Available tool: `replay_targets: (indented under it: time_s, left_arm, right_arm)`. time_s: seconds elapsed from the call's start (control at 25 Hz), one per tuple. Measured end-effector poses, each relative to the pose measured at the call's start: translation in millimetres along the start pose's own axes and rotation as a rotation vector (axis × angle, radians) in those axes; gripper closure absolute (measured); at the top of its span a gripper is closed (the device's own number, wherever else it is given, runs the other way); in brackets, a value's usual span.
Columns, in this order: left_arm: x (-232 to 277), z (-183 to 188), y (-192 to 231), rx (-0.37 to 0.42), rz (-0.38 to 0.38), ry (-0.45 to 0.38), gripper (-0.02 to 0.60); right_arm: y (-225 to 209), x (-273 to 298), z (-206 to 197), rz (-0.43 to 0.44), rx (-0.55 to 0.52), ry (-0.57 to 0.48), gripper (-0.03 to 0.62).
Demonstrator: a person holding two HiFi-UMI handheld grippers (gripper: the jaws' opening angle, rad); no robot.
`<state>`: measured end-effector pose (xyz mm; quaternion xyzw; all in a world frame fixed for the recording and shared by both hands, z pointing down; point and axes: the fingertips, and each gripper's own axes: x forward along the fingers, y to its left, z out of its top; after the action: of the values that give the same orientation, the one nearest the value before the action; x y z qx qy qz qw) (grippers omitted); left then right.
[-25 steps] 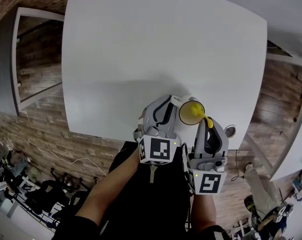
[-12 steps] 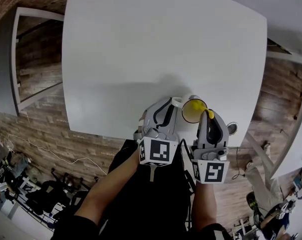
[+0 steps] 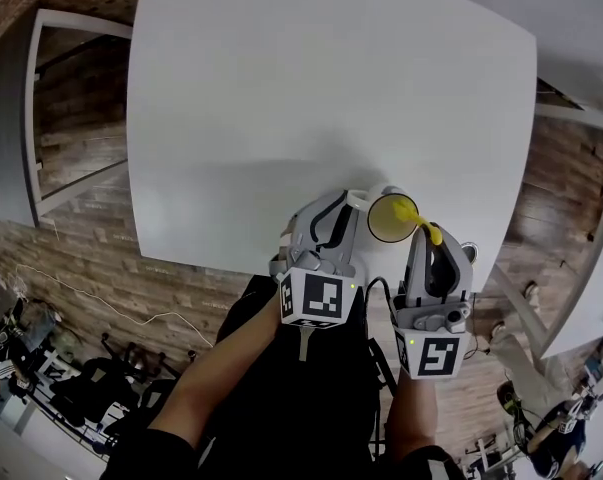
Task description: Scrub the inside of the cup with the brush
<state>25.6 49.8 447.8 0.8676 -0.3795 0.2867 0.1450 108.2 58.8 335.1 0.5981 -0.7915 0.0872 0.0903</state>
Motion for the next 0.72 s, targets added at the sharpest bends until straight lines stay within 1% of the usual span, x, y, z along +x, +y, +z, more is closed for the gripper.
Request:
replay_targets:
  time_s: [0.12,0.2,0.4,0.52,0.64,0.72]
  left_arm:
    - [-1.1,-0.7,0.0,0.001,0.002,-0.001,0.532]
    - [-0.4,-0.5,0.4,0.001,0.005,-0.001,0.532]
    - [1.5,0.0,1.2,0.002,0.008,0.002,0.532]
    - [0.4,1.3,0.6,0.001,0.014,0.001,0.532]
    - [-0.5,2.2,0.3,-0.005,0.018,0.003,0.534]
    - [-0.7,1.7,1.0,-0.007,0.018,0.005,0.534]
  right_arm:
    - [0.0,2.5,-17.5,-0.008,0.017,0.039,0.563]
    - [2.3,4.9,-20.7,-0.006,0.02,0.058,0.563]
    - [13.5,9.7,6.3,0.043,-0.015,0.028,0.565]
    - [16.7,15.1,16.8,0.052,-0.006,0.022,0.565]
    - [21.0,21.4,12.4,0.047,0.009,0.044,0.565]
    - [18.8,24.3,2.2,0.019,0.022,0.082,0.565]
